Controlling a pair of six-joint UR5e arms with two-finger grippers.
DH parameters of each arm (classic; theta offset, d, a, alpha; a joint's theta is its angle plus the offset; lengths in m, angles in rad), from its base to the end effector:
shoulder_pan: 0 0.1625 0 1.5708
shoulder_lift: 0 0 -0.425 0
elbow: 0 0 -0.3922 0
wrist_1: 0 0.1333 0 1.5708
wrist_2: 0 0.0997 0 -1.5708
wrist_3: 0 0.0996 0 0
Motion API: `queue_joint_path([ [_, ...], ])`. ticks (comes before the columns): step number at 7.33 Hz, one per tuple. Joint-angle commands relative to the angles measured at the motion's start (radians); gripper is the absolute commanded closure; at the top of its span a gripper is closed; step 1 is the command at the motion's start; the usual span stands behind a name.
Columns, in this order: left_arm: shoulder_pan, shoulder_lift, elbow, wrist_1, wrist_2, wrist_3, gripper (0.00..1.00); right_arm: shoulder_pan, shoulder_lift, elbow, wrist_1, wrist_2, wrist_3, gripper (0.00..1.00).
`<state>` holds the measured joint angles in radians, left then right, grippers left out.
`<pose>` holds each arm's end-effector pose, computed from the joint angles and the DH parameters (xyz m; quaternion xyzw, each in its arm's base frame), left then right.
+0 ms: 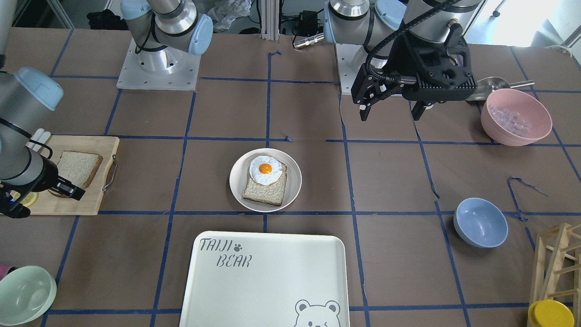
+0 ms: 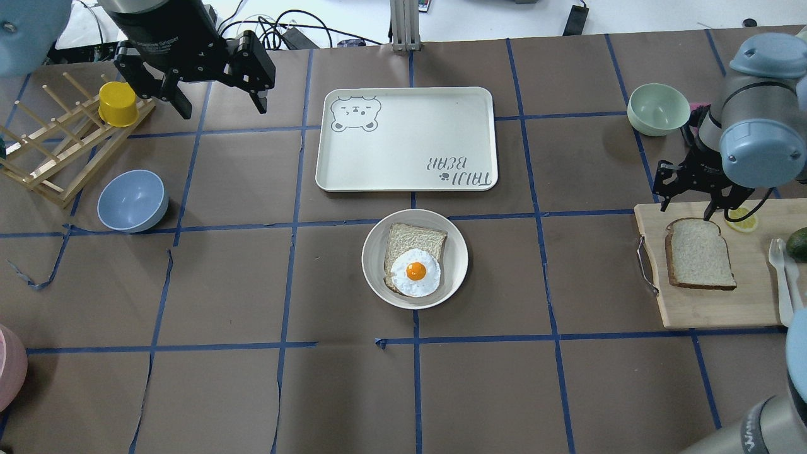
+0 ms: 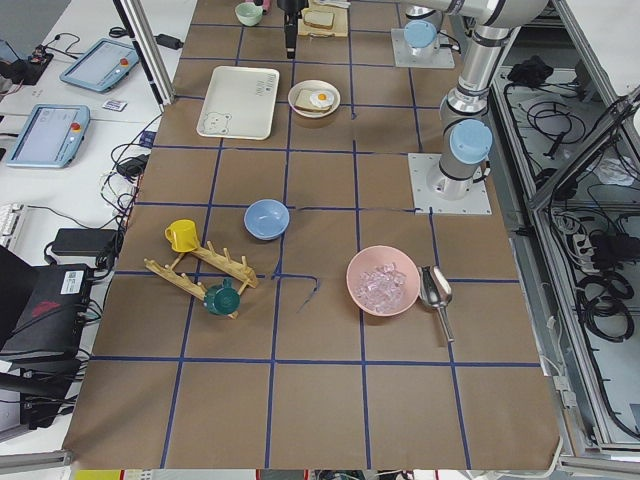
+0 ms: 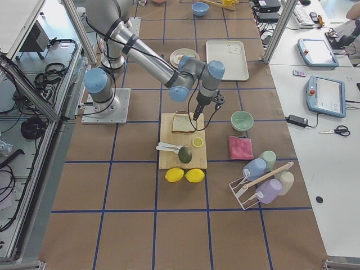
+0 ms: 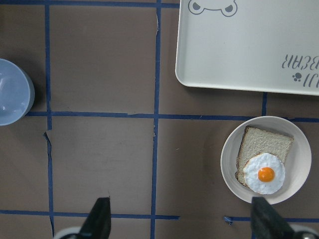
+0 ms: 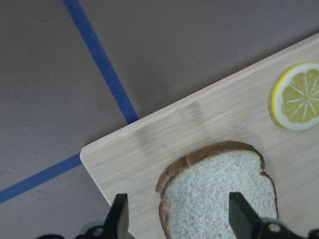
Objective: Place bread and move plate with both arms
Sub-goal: 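Lower the right gripper and pinch the bread slice's crust edge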
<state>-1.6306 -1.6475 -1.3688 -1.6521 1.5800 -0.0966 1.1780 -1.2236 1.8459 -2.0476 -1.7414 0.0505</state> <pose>-0.1636 -0.5168 0.5401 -0.0185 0.9996 -0.0223 0.0029 -0.1021 -0.5505 0.2220 -0.2124 -0.9708 -0.0858 0.0714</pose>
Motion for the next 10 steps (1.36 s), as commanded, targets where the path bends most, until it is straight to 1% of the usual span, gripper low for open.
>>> queue_joint_path([
  [1, 0.000, 0.000, 0.000, 0.000, 0.000, 0.000, 0.00, -0.001, 0.024, 0.022, -0.046, -0.030, 0.006, 0.34],
  [5, 0.000, 0.002, 0.000, 0.000, 0.000, 0.000, 0.00, -0.001, 0.044, 0.029, -0.048, -0.041, 0.014, 0.34],
  [6, 0.000, 0.002, 0.000, 0.000, 0.000, 0.000, 0.00, -0.001, 0.044, 0.029, -0.048, -0.041, 0.014, 0.39],
  [7, 0.000, 0.002, 0.000, 0.000, 0.000, 0.000, 0.00, -0.001, 0.046, 0.030, -0.046, -0.041, 0.014, 0.53],
  [8, 0.000, 0.002, 0.000, 0.000, 0.000, 0.000, 0.00, -0.003, 0.047, 0.030, -0.036, -0.040, 0.014, 0.86],
  [9, 0.000, 0.000, 0.000, 0.000, 0.000, 0.000, 0.00, -0.005, 0.047, 0.030, -0.034, -0.036, 0.012, 1.00],
  [10, 0.000, 0.002, 0.000, 0.000, 0.000, 0.000, 0.00, -0.005, 0.046, 0.030, -0.032, -0.032, 0.011, 1.00],
])
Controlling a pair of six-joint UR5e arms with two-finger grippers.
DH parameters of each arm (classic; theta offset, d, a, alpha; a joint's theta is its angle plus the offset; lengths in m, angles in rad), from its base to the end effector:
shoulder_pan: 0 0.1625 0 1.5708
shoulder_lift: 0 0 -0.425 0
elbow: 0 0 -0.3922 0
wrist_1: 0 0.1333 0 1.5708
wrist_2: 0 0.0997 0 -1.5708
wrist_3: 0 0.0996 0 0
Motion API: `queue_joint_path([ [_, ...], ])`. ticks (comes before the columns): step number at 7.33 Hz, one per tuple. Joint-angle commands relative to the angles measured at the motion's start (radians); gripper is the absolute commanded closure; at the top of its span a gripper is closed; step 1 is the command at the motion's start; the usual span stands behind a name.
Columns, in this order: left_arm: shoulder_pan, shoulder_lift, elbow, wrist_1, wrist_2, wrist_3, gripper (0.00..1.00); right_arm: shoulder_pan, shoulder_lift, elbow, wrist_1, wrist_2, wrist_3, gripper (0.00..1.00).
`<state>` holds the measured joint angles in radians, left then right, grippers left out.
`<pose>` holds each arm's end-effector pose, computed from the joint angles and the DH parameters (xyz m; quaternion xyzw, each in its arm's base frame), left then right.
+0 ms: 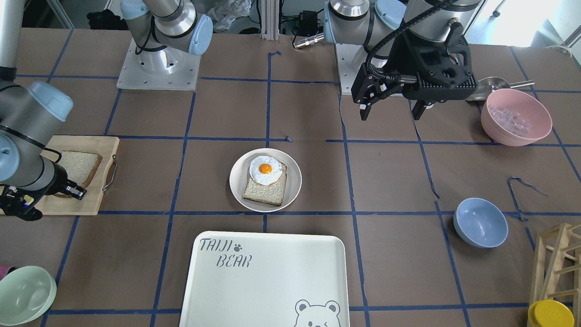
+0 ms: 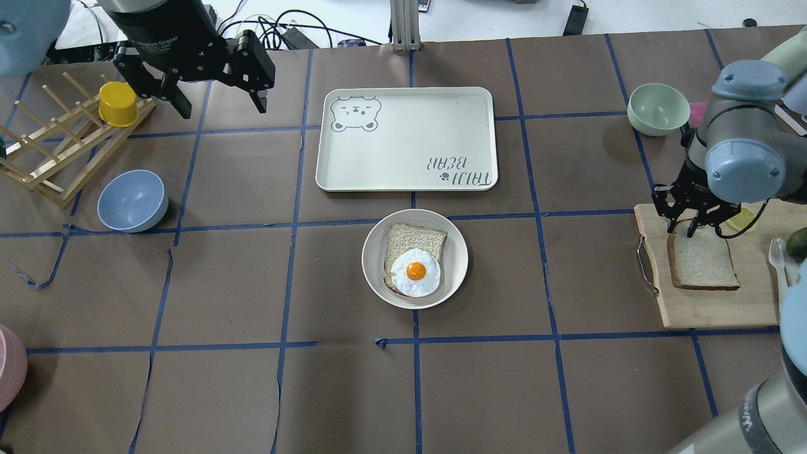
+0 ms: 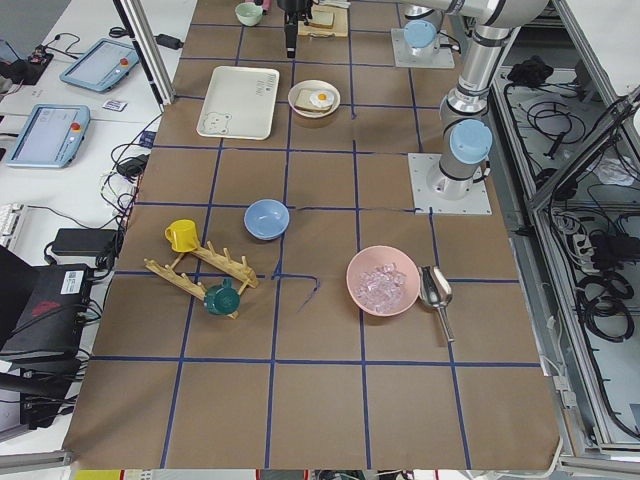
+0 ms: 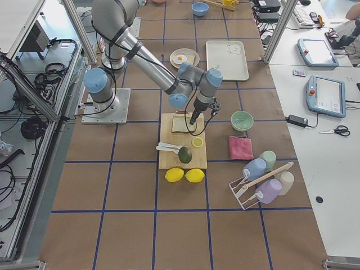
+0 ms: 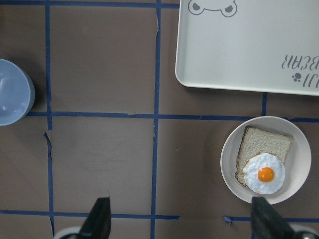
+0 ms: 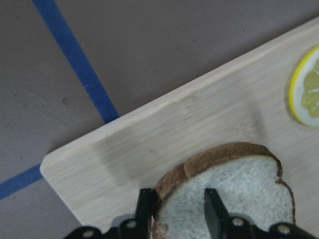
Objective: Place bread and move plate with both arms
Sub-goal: 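Lower the right gripper and pinch the bread slice's crust edge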
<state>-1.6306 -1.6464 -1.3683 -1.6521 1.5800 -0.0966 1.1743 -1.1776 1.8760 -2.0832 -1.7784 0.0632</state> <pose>-0.1635 -0.5164 0.5410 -0.0185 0.9996 -0.0231 0.0028 -0.1057 -0.5446 0.1887 -0.2163 -0.9665 -0.1082 0.0864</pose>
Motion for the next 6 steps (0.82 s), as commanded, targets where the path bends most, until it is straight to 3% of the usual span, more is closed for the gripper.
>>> queue_joint_path([
  [1, 0.000, 0.000, 0.000, 0.000, 0.000, 0.000, 0.00, -0.001, -0.002, -0.003, 0.005, 0.007, -0.005, 1.00],
  [4, 0.000, -0.001, 0.000, 0.000, 0.000, 0.000, 0.00, -0.001, -0.014, -0.009, 0.023, 0.007, -0.014, 1.00],
  [6, 0.000, 0.000, 0.000, 0.000, 0.000, 0.000, 0.00, 0.007, -0.088, -0.043, 0.160, 0.019, 0.000, 1.00],
])
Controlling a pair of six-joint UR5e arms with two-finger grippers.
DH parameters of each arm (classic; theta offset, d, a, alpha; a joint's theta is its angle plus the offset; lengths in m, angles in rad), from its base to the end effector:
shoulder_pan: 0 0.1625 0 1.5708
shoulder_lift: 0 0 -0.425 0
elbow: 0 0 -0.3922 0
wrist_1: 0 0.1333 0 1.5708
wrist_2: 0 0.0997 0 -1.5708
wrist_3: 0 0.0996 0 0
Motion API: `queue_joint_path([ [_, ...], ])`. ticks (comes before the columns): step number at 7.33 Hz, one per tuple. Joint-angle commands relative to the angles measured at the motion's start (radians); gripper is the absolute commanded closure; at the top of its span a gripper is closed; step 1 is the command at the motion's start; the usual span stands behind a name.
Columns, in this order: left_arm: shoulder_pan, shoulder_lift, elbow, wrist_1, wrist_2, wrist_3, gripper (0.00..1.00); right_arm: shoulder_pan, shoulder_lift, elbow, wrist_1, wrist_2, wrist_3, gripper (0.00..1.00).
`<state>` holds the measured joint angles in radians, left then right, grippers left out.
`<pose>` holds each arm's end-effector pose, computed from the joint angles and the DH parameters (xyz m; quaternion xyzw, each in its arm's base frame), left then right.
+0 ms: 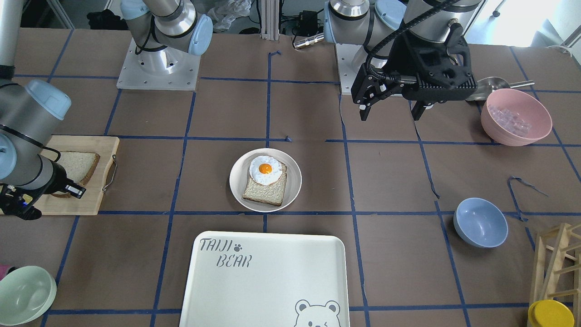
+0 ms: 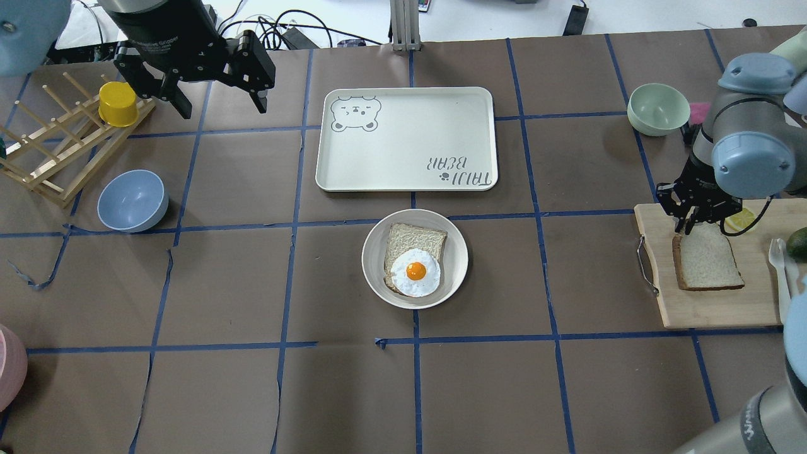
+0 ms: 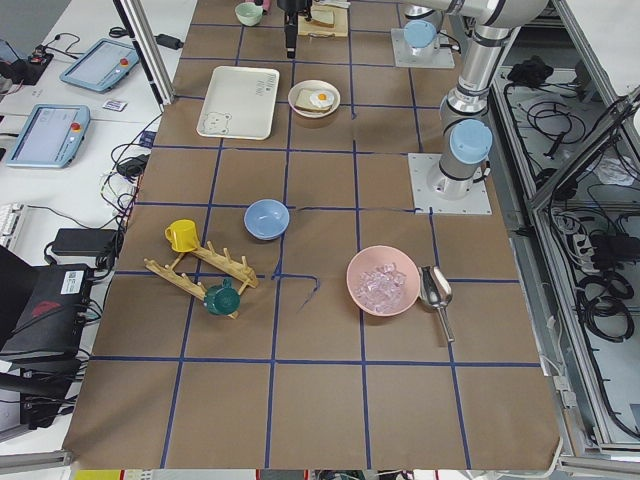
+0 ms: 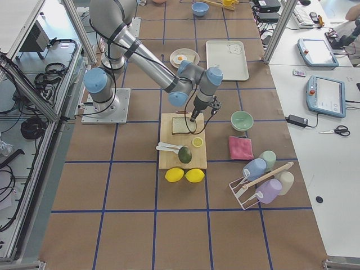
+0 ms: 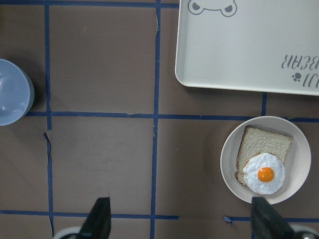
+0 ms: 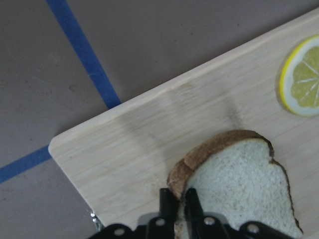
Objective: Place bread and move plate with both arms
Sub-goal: 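Lower the right gripper and pinch the bread slice's crust edge, then lift the bread slice with the right gripper off the board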
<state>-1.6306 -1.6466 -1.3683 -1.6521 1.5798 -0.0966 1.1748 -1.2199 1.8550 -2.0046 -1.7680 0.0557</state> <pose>-0.1636 -0.5165 0.5409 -0.0185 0.9996 -0.0230 0.0027 -0.1033 -0.5421 0.2133 -0.2121 -0.9672 -0.1151 0.0796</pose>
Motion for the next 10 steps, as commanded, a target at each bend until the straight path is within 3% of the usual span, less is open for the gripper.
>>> queue_joint_path([
  [1, 0.000, 0.001, 0.000, 0.000, 0.000, 0.000, 0.00, 0.012, -0.062, -0.052, 0.133, 0.036, 0.007, 1.00],
  [5, 0.000, 0.001, 0.000, 0.000, -0.001, 0.000, 0.00, 0.089, -0.075, -0.247, 0.364, 0.068, 0.047, 1.00],
  [7, 0.000, 0.001, 0.000, 0.000, 0.000, 0.000, 0.00, 0.190, -0.085, -0.286, 0.386, 0.081, 0.152, 1.00],
  [10, 0.000, 0.001, 0.000, 0.000, 0.000, 0.000, 0.00, 0.407, -0.086, -0.292, 0.385, 0.182, 0.465, 1.00],
])
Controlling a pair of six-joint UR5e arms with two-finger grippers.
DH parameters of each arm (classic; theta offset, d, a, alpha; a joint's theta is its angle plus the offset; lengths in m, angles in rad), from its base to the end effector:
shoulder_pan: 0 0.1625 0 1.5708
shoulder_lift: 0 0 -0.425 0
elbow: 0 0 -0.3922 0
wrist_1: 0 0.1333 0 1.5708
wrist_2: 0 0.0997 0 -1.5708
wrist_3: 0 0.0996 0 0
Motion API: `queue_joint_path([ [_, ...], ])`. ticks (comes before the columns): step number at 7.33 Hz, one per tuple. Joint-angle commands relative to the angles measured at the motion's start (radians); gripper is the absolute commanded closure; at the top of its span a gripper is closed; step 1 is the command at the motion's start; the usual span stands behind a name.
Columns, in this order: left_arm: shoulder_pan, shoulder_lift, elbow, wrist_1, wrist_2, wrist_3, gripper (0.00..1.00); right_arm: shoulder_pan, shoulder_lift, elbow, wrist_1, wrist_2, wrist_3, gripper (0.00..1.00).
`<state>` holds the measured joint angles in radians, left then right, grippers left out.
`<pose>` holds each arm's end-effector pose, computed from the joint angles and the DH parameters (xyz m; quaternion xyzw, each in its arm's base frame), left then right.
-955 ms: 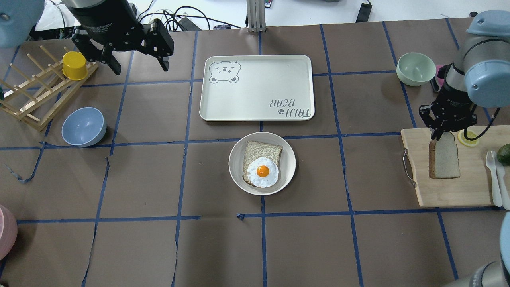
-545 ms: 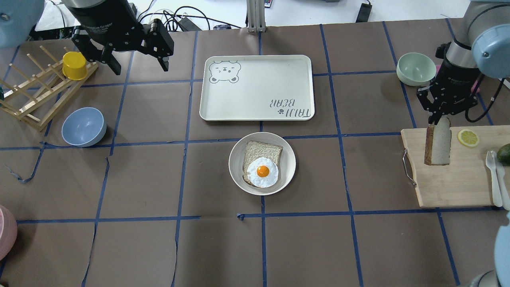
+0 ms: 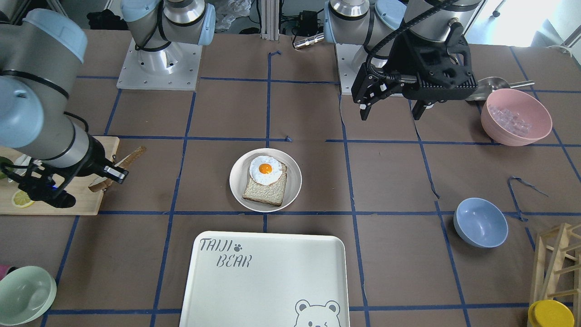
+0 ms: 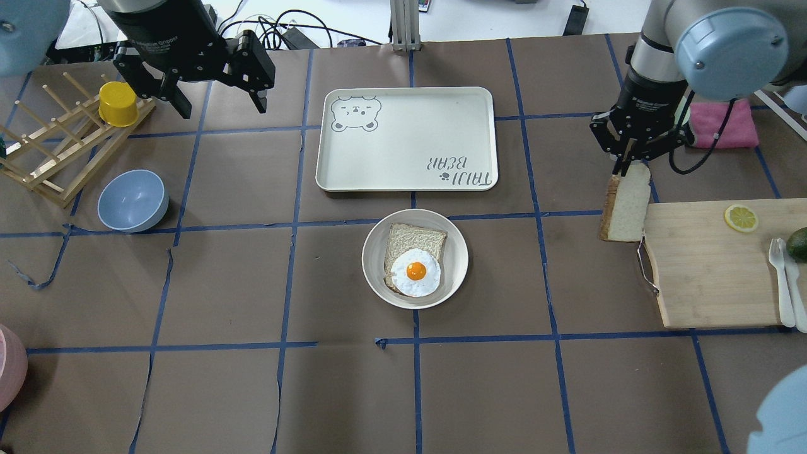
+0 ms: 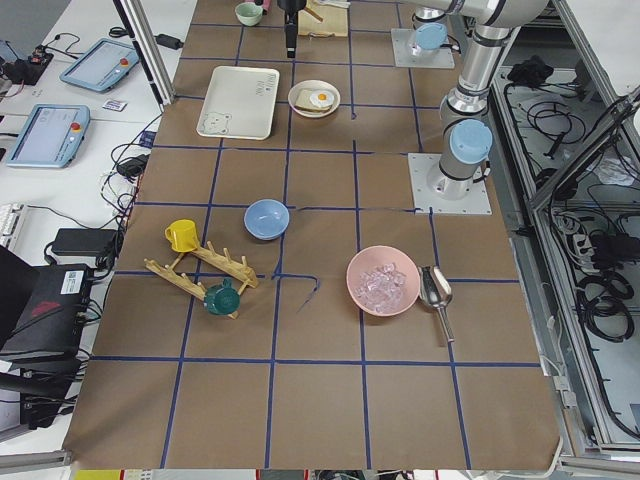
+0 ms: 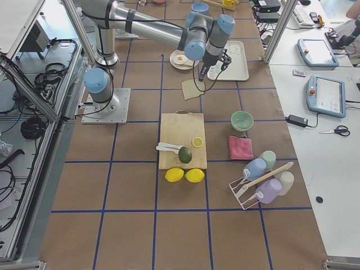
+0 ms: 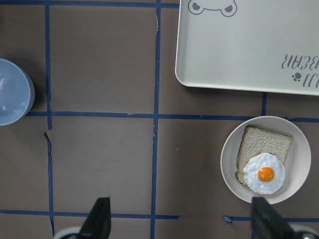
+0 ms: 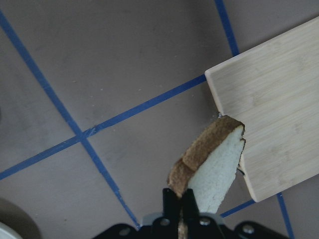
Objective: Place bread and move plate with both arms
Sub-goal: 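Lift the bread slice with the right gripper off the board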
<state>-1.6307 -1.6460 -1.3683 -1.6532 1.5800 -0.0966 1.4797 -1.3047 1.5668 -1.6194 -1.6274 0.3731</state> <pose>-0.1636 -0.5162 0.5411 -0.0184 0.9996 -0.0227 0.0028 0.0756 -0.5762 0.3526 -0.2257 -0.9680 -0.1015 0.0428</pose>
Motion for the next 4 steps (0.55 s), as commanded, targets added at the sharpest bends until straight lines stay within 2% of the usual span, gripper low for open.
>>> queue_joint_path([
  [1, 0.000, 0.003, -0.002, 0.000, 0.000, 0.000, 0.00, 0.176, -0.001, -0.008, -0.013, 0.108, 0.268, 1.00],
  [3, 0.000, 0.003, -0.002, 0.000, 0.002, 0.000, 0.00, 0.243, 0.016, -0.054, -0.022, 0.145, 0.384, 1.00],
  [4, 0.000, 0.003, -0.003, 0.000, 0.000, 0.000, 0.00, 0.254, 0.022, -0.056, -0.028, 0.196, 0.404, 1.00],
])
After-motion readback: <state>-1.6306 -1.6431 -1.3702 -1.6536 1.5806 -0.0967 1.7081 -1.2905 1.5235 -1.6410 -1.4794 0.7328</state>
